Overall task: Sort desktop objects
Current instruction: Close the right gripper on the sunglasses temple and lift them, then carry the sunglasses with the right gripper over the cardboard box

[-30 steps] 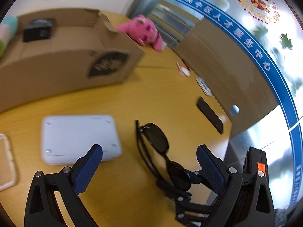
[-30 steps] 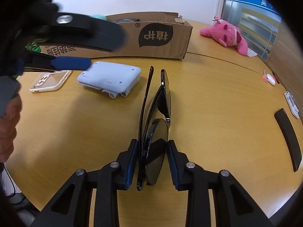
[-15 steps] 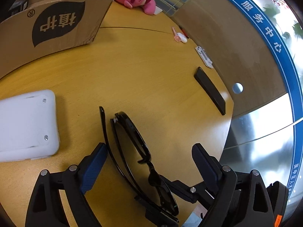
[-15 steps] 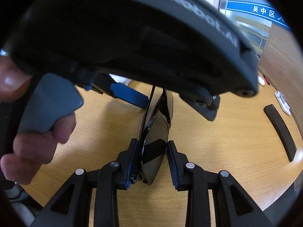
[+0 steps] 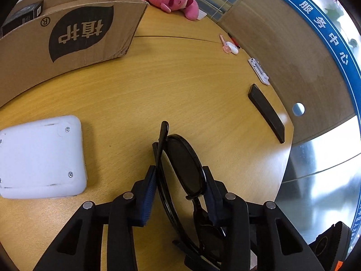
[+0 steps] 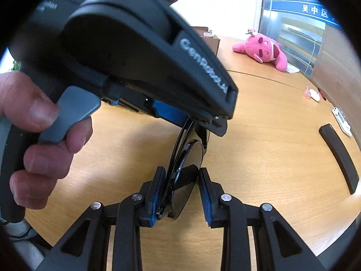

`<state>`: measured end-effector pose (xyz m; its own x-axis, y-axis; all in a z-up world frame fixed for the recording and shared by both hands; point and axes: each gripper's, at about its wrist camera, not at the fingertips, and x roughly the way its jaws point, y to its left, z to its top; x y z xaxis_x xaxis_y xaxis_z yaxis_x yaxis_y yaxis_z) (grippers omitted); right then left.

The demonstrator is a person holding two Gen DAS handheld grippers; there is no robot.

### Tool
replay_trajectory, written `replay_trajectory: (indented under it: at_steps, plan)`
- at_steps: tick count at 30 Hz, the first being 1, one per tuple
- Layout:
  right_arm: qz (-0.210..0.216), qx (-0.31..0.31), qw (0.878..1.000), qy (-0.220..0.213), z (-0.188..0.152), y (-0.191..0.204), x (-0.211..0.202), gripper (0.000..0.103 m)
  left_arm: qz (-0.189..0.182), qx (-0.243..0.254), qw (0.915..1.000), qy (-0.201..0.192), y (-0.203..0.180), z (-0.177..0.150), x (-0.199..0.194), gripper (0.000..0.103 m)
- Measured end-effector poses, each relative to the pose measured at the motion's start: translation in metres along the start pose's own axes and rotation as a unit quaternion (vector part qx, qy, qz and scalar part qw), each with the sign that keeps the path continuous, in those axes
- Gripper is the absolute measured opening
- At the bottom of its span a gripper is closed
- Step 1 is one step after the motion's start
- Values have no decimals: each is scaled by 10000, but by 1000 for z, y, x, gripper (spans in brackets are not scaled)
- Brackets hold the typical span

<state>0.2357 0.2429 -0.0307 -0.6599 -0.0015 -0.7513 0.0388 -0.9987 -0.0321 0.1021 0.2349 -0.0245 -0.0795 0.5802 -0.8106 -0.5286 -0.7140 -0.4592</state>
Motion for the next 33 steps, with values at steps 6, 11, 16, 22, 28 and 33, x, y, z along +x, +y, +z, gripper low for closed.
replay_trajectory:
  at_steps: [6,11,16,22,28,33]
  plan:
    - [-23,-39,10000,-87,21,1,4,29,15,-8,9996,-289,4,14,-20,39]
    - [-116,-151,9989,-417,51,10,-8,29,100,85,9975,-697,2,41,-55,38]
    - [-81,-203,9965,-804,94,17,-21,29,251,266,9927,-1148,0,77,-104,38]
    - [-24,-377,9901,-1350,151,29,-38,29,539,480,9825,-1719,-1,113,-165,38]
    - [57,-710,9798,-1870,210,36,-50,29,668,454,9722,-2198,13,147,-224,38]
    - [124,-929,9723,-2141,252,41,-50,29,878,449,9662,-2381,22,178,-249,38]
